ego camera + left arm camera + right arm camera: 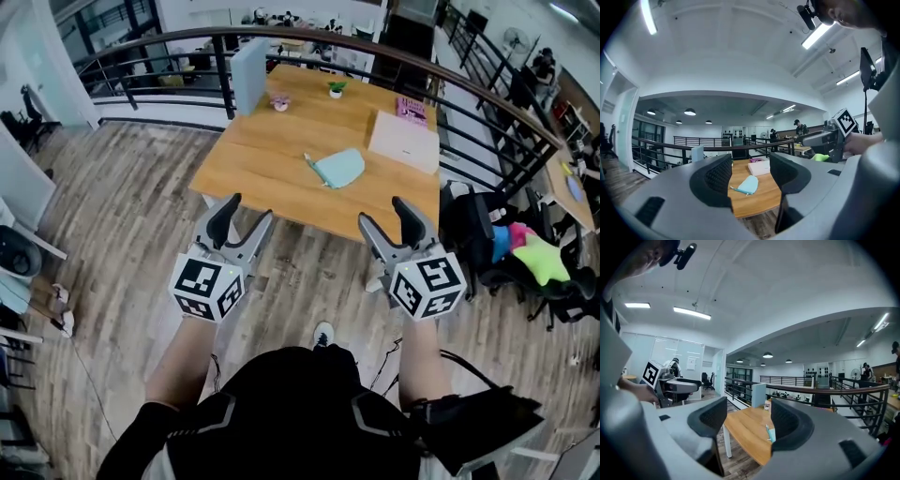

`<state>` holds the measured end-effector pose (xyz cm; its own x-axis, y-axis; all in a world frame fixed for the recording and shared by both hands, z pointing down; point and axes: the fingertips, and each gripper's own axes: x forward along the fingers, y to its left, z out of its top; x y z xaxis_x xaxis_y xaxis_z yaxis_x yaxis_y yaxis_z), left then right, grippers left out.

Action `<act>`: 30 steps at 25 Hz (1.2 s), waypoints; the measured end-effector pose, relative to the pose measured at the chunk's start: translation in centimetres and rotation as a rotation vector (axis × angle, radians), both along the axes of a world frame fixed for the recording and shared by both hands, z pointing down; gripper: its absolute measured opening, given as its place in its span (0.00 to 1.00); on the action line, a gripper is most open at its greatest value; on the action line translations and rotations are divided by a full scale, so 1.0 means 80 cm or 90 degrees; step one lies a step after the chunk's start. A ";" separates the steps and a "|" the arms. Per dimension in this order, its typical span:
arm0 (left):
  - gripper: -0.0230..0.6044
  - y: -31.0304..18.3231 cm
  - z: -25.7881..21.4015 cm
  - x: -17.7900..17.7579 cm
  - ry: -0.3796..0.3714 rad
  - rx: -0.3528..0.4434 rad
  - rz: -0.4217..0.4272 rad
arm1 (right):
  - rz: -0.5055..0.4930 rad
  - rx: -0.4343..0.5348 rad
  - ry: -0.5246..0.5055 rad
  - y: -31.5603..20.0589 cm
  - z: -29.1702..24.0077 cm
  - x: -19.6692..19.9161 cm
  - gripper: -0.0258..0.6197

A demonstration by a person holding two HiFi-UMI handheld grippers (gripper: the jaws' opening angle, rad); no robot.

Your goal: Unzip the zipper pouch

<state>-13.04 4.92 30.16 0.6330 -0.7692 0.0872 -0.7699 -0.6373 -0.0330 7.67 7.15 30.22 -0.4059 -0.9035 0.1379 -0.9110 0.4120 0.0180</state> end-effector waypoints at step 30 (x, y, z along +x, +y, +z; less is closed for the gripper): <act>0.45 -0.259 0.055 0.142 -0.011 -0.035 0.049 | -0.031 -0.041 0.013 -0.234 0.052 0.105 0.46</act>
<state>-1.67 -15.79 34.55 0.6886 -0.7118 0.1384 -0.7178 -0.6962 -0.0091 16.08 -11.56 34.41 -0.4461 -0.8714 0.2039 -0.8893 0.4573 0.0086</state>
